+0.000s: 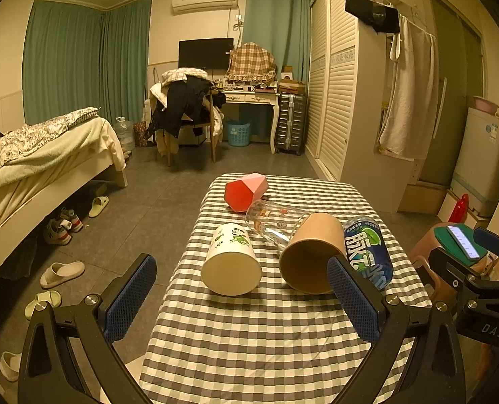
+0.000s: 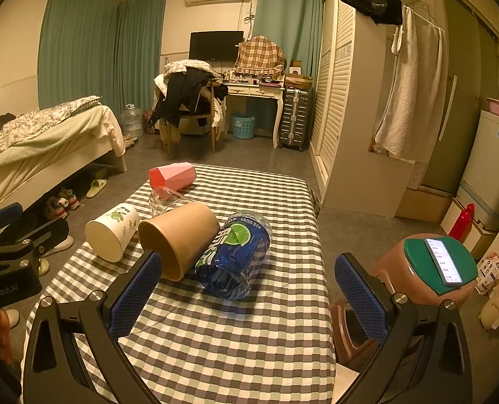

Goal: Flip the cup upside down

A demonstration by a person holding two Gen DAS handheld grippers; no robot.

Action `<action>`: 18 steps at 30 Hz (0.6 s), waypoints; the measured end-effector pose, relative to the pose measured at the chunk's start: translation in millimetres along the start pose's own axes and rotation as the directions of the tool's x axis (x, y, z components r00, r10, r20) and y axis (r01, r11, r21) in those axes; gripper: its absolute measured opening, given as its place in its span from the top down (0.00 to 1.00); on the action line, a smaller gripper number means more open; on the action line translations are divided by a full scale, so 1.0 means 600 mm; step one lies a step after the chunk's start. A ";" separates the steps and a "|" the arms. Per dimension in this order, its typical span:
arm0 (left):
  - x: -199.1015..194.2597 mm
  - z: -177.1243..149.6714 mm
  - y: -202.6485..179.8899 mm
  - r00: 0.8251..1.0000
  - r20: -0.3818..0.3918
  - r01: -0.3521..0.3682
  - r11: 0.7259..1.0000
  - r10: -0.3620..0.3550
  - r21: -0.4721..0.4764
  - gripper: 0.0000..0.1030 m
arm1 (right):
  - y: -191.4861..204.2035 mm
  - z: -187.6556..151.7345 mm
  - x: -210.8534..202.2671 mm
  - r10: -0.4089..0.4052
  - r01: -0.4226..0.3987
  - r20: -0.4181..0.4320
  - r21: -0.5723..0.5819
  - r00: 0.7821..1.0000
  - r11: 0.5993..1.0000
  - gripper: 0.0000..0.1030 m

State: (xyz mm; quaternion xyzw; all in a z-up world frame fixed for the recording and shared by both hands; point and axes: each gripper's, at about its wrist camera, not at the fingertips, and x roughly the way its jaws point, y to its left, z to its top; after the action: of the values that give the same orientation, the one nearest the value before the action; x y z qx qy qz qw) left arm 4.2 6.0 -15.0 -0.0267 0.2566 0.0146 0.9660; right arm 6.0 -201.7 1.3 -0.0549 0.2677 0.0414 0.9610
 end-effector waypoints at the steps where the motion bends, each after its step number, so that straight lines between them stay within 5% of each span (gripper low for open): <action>1: 0.000 0.002 0.000 1.000 0.000 0.001 1.000 -0.001 0.000 0.00 | 0.000 0.000 0.000 0.000 0.000 0.000 0.001 1.000 1.000 0.00; 18: 0.001 0.004 0.005 1.000 -0.007 -0.014 1.000 0.014 0.000 0.00 | 0.007 0.004 0.012 0.020 -0.020 -0.014 -0.012 1.000 1.000 0.00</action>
State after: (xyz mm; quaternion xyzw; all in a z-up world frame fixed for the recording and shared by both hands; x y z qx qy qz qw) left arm 5.9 9.4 -13.5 -0.0251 0.2601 0.0213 0.9650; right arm 12.8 -196.8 -0.8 -0.0584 0.2747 0.0521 0.9583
